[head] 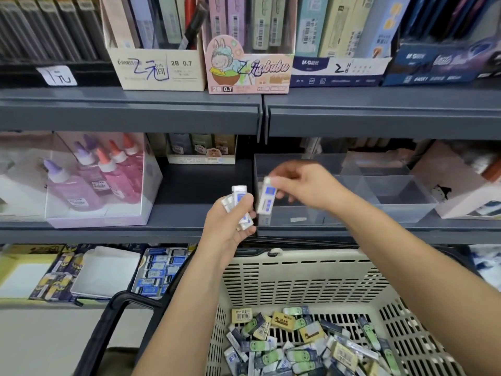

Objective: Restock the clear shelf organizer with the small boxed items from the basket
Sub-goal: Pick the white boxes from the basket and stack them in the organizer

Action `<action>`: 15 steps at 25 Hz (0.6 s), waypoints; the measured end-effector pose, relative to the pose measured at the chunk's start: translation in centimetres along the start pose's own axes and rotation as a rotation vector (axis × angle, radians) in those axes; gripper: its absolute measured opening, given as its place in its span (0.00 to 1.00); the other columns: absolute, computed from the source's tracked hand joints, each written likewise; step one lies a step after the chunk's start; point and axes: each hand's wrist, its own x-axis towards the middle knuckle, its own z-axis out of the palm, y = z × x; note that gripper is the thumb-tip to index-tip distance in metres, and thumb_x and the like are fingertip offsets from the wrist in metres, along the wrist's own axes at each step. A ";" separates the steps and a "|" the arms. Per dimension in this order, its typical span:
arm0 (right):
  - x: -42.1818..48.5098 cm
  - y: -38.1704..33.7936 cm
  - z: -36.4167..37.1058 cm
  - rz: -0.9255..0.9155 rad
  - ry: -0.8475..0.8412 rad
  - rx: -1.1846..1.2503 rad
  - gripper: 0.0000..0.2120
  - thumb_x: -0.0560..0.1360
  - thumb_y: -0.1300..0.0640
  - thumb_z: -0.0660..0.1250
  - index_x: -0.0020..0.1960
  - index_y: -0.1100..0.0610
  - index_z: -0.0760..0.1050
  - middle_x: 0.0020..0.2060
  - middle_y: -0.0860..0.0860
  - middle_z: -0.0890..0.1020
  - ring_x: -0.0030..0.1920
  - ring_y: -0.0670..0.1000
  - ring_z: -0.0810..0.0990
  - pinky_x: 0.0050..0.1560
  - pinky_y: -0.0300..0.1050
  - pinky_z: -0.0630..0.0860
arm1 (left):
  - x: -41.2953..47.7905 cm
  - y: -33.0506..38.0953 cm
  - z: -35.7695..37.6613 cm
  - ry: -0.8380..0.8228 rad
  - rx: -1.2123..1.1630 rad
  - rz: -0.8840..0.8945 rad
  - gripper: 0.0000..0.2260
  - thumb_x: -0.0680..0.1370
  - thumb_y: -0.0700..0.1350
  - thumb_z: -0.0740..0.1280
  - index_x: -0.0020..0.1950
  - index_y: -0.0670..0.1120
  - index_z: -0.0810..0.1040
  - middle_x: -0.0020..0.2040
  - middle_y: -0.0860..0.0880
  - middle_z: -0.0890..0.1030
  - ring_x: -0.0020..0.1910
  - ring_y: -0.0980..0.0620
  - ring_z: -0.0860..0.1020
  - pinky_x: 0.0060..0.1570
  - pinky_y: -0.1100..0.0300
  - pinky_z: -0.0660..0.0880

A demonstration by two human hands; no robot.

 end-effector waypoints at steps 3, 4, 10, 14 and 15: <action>0.0 0.4 -2.3 -0.007 0.134 -0.003 0.07 0.75 0.64 0.65 0.43 0.53 0.75 0.35 0.49 0.80 0.31 0.40 0.79 0.36 0.34 0.77 | 0.5 0.4 -0.3 0.123 -0.148 -0.087 0.05 0.75 0.46 0.69 0.47 0.47 0.76 0.36 0.50 0.80 0.37 0.55 0.79 0.30 0.62 0.76; -0.1 0.6 -2.5 0.000 0.116 -0.091 0.06 0.74 0.62 0.66 0.42 0.52 0.75 0.36 0.49 0.81 0.34 0.43 0.80 0.40 0.37 0.77 | 0.6 0.5 -0.3 0.139 -0.182 -0.105 0.04 0.76 0.45 0.68 0.48 0.46 0.76 0.38 0.49 0.79 0.38 0.54 0.79 0.30 0.62 0.76; -1.0 2.3 0.0 0.056 -0.084 -0.356 0.04 0.76 0.56 0.65 0.48 0.51 0.78 0.40 0.45 0.81 0.45 0.47 0.80 0.53 0.43 0.76 | 0.7 0.3 0.0 0.098 -0.143 -0.108 0.07 0.77 0.39 0.65 0.54 0.45 0.75 0.43 0.46 0.81 0.40 0.52 0.79 0.31 0.61 0.77; -0.9 2.5 0.1 0.048 -0.064 -0.427 0.06 0.76 0.56 0.64 0.49 0.53 0.80 0.42 0.48 0.83 0.46 0.47 0.81 0.52 0.43 0.76 | 0.8 -0.2 0.3 0.053 -0.088 -0.084 0.08 0.76 0.38 0.66 0.55 0.46 0.74 0.50 0.46 0.83 0.49 0.49 0.81 0.36 0.58 0.79; -0.8 2.5 0.1 0.054 -0.076 -0.419 0.06 0.76 0.55 0.65 0.49 0.53 0.80 0.43 0.48 0.83 0.46 0.46 0.81 0.51 0.42 0.76 | 0.9 -0.3 0.4 0.051 -0.081 -0.071 0.09 0.76 0.38 0.66 0.55 0.46 0.74 0.51 0.45 0.82 0.51 0.48 0.81 0.38 0.57 0.80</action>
